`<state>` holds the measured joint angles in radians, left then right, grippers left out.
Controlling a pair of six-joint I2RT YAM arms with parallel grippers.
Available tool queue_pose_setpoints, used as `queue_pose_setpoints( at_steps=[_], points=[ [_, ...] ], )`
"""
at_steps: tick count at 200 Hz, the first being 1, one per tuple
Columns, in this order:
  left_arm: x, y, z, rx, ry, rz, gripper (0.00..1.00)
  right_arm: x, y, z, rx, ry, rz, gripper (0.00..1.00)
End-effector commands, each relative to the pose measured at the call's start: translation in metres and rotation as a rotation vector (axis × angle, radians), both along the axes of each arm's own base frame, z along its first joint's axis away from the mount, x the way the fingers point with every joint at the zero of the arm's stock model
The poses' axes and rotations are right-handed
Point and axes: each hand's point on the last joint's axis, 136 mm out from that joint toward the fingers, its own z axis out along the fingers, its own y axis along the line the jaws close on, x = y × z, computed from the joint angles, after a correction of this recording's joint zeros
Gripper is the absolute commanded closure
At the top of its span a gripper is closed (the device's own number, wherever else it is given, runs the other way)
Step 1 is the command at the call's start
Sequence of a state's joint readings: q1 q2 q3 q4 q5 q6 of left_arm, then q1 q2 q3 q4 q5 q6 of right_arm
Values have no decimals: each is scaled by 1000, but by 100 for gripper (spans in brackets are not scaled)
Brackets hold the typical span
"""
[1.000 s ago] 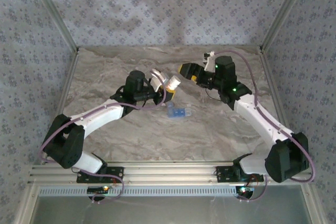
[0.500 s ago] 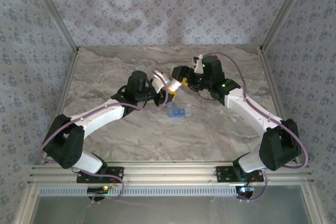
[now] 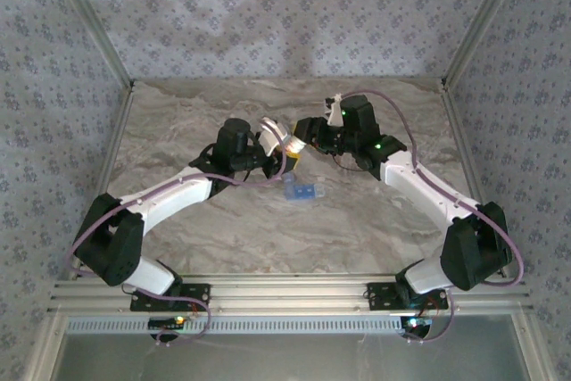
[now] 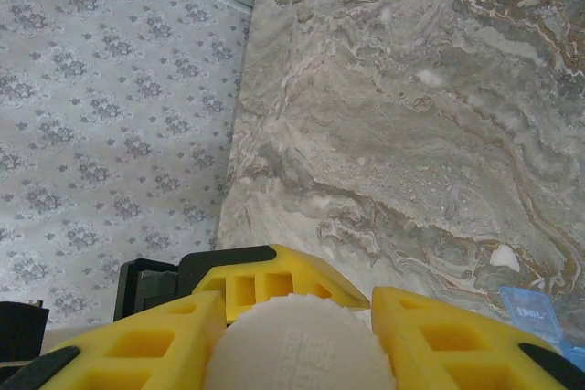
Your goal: Sort the pills into containers
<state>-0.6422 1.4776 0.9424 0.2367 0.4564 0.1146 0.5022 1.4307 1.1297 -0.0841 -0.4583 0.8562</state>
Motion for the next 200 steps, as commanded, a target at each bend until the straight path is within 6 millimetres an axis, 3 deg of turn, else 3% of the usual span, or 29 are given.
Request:
queue_pose_setpoints(
  at_steps=[1, 46, 86, 98, 113, 129, 165, 200],
  points=[
    [2, -4, 31, -84, -40, -16, 100, -3, 3, 17, 34, -109, 64, 60],
    [-5, 2, 63, -250, 11, -73, 100, -14, -1, 52, 118, -355, 195, 59],
    [-6, 1, 72, -288, 29, -98, 100, -15, -3, 56, 102, -358, 224, 56],
    [-3, 1, 70, -280, 25, -84, 100, -13, -4, 57, 103, -343, 208, 50],
    [1, 3, 65, -258, 17, -59, 100, -9, -8, 56, 97, -316, 166, 25],
    [5, 6, 57, -225, 10, -33, 100, -8, -14, 60, 98, -308, 136, 14],
    [10, 9, 42, -157, -19, 5, 100, 0, -33, 61, 81, -238, 36, 11],
    [10, 6, 25, -51, -45, 20, 100, 14, -50, 44, 74, -83, -93, 11]
  ],
)
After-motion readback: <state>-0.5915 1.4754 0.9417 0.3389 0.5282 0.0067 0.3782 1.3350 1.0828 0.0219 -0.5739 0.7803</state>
